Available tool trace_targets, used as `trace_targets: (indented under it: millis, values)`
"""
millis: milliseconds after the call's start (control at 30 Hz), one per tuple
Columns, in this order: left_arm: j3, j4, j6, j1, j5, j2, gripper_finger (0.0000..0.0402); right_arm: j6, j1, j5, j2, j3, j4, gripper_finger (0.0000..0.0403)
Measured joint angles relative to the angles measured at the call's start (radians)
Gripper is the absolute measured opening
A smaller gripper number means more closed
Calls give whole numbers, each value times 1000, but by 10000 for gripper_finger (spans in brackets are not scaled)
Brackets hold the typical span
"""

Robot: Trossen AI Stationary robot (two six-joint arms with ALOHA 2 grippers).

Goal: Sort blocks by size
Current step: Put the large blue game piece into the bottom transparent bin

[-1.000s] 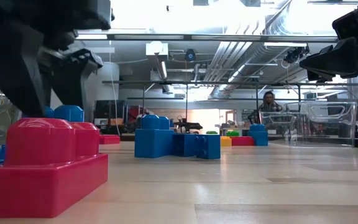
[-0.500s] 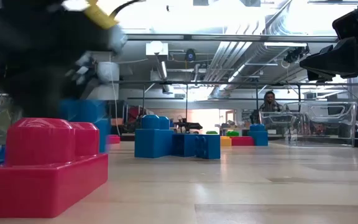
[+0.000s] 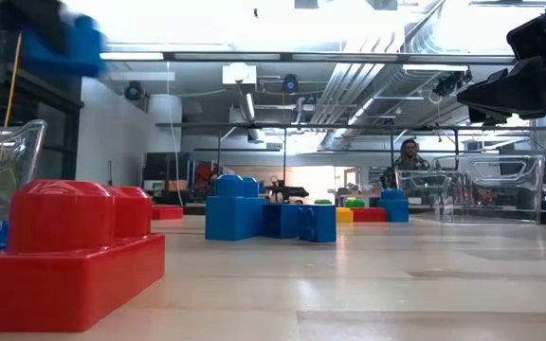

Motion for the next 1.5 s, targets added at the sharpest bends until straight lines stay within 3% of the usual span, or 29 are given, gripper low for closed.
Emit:
trace_targets:
  millis: [133, 267, 400, 600, 733, 833, 1067, 1133, 1233, 1300, 1400, 1467, 1500]
  values:
    - [-1, -69, -326, -166, 105, -12, 98, 0, 0, 0, 0, 0, 0, 1]
    - [-1, -80, -502, -278, 270, 52, 98, 0, 0, 0, 0, 0, 0, 1]
    - [-2, -84, -534, -318, 282, 125, 106, 0, 0, 0, 0, 0, 0, 1]
    - [-2, -43, -482, -289, 355, 165, 224, 0, 0, 0, 0, 0, 0, 1]
    - [-1, -21, -464, -264, 379, 143, 273, 0, 0, 0, 0, 0, 0, 1]
    - [35, 24, -452, -234, 265, 91, 283, 0, 0, 0, 0, 0, 0, 1]
    - [121, 235, -146, -250, -368, -47, 281, -2, -2, 1, 1, 0, 116, 1]
    - [121, 270, -101, -261, -496, -70, 281, 22, -2, 1, -1, 0, 147, 1]
    - [120, 271, -95, -262, -553, -101, 281, 23, -4, 16, 3, -2, 221, 1]
    - [120, 274, -76, -261, -561, -125, 282, 207, -7, 27, 16, -2, 417, 1]
    - [120, 271, -6, -261, -596, -159, 282, 560, -8, 244, 55, 1, 795, 1]
    - [120, 250, 35, -258, -648, -182, 282, 737, -9, 398, 97, 5, 908, 1]
    - [120, 238, 49, -252, -674, -193, 282, 766, -9, 404, 129, 23, 900, 1]
